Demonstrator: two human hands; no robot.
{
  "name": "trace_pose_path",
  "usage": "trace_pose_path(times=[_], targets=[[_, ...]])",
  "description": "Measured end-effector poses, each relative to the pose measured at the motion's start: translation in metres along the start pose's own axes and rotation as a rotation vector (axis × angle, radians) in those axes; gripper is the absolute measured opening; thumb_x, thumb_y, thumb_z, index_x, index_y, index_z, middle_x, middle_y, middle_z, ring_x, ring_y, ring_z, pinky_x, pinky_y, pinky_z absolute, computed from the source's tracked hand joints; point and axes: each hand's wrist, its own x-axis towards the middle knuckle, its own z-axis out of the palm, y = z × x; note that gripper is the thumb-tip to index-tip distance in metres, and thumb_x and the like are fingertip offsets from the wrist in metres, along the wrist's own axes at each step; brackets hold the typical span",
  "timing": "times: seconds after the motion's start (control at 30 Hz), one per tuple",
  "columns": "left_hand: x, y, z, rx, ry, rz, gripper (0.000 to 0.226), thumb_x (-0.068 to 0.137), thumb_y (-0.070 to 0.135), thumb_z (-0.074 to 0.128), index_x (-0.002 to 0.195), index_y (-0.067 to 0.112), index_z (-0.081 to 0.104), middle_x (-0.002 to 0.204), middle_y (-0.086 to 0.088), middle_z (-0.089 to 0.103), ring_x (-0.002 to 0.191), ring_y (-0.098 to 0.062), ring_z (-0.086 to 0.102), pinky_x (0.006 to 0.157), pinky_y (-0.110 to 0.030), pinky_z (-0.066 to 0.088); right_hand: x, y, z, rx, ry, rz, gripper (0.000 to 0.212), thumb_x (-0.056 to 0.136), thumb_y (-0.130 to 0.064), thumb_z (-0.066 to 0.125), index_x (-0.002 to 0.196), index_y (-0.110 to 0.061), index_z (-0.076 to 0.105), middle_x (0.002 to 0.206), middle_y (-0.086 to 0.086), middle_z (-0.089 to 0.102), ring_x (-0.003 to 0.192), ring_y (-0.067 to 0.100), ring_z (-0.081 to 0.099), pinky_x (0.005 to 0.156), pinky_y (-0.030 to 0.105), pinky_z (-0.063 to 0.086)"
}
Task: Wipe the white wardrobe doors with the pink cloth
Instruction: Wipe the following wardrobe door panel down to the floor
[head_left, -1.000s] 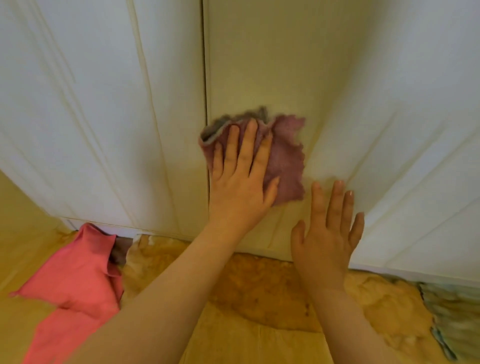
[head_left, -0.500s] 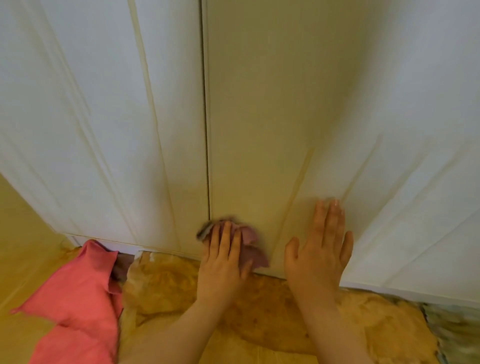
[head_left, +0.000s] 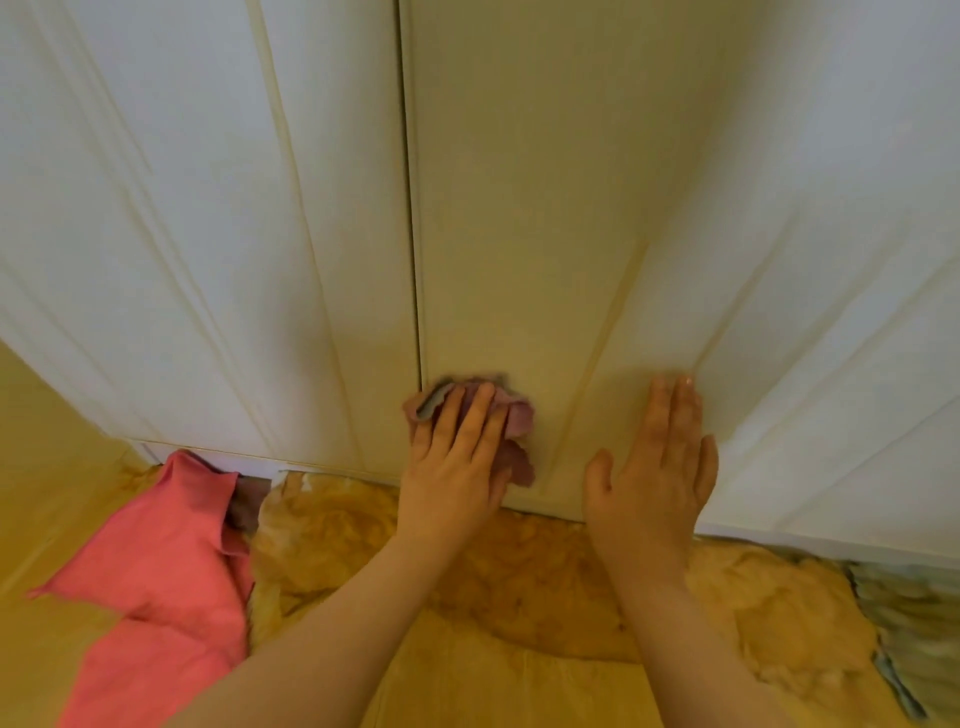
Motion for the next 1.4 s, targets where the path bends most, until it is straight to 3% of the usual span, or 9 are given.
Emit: trace_pose_path(times=[0.13,0.37,0.5,0.7,0.8,0.93,1.0,1.1,1.4], targets=[[0.052,0.003,-0.013,-0.079,0.115,-0.112,0.065,0.088,0.040,0.043,0.143,0.011,0.026,0.150,-0.011,0.017,0.139,-0.031,0.014,0.112,-0.049,0.014,-0.003,-0.009,0.004,0.010,-0.001,-0.035,0.070,0.074,-0.022,0.039,0.140,-0.005,0.024,0.143,0.021,0.036,0.131,0.029,0.027,0.107,0.040,0.015],[-0.044,0.008,0.021,-0.071,-0.274,-0.302,0.069,0.096,0.060,0.012,0.139,0.009,0.031,0.145,-0.014,0.038,0.133,-0.032,0.029,0.104,-0.056,0.024,-0.003,-0.007,0.000,0.043,0.013,0.001,0.067,0.079,-0.027,0.038,0.139,-0.003,0.022,0.143,0.022,0.036,0.131,0.027,0.026,0.108,0.037,0.013],[0.005,0.050,0.002,-0.302,-0.117,-0.601,0.082,0.097,0.060,0.011,0.139,-0.007,0.031,0.149,-0.024,0.020,0.133,-0.043,0.021,0.099,-0.067,0.033,-0.008,-0.002,0.000,0.038,-0.010,-0.009,0.067,0.080,-0.027,0.039,0.140,-0.004,0.020,0.144,0.022,0.035,0.132,0.026,0.025,0.110,0.033,0.009],[0.023,0.036,0.009,-0.245,-0.059,-0.251,0.066,0.098,0.057,0.012,0.151,0.018,0.005,0.159,-0.007,-0.007,0.144,-0.032,0.005,0.116,-0.049,0.011,-0.009,0.001,0.005,0.040,-0.021,0.000,0.068,0.080,-0.029,0.038,0.141,-0.005,0.020,0.144,0.023,0.035,0.131,0.027,0.025,0.108,0.036,0.012],[-0.026,0.033,0.023,-0.236,-0.298,-0.481,0.075,0.097,0.058,0.010,0.144,0.001,0.025,0.151,-0.023,0.022,0.138,-0.040,0.023,0.106,-0.058,0.033,-0.012,-0.003,0.005,0.052,-0.023,-0.008,0.066,0.080,-0.028,0.038,0.141,-0.005,0.021,0.143,0.023,0.036,0.130,0.027,0.026,0.106,0.039,0.014],[-0.004,0.051,0.001,-0.796,-0.351,-0.945,0.074,0.095,0.057,0.024,0.139,0.014,-0.016,0.149,-0.002,-0.028,0.139,-0.018,-0.023,0.117,-0.037,-0.008,-0.014,-0.002,0.004,0.091,0.000,-0.083,0.062,0.081,-0.022,0.040,0.139,-0.006,0.026,0.142,0.021,0.038,0.130,0.028,0.030,0.105,0.040,0.019],[0.012,0.066,0.004,-1.119,-0.308,-1.391,0.074,0.100,0.045,0.035,0.143,0.022,-0.020,0.156,-0.002,-0.019,0.145,-0.021,-0.008,0.118,-0.036,0.002,-0.014,-0.005,0.004,0.112,0.015,-0.123,0.061,0.080,-0.019,0.041,0.138,-0.006,0.029,0.142,0.018,0.037,0.130,0.028,0.032,0.105,0.041,0.022],[0.030,0.064,0.001,-1.752,-0.183,-2.018,0.080,0.085,0.072,0.038,0.148,0.024,0.025,0.151,-0.007,0.032,0.134,-0.029,0.036,0.110,-0.047,0.031,-0.011,-0.007,0.003,0.133,0.032,-0.131,0.061,0.078,-0.017,0.042,0.137,-0.005,0.031,0.142,0.014,0.034,0.129,0.028,0.034,0.104,0.041,0.025],[0.044,-0.002,-0.022,-2.270,0.097,-2.122,0.094,0.084,0.078,0.025,0.149,0.010,0.027,0.145,-0.019,0.038,0.132,-0.037,0.037,0.113,-0.047,0.025,-0.009,0.000,-0.001,0.161,0.010,-0.063,0.063,0.079,-0.019,0.041,0.139,-0.008,0.025,0.143,0.019,0.037,0.130,0.026,0.029,0.106,0.038,0.019]])
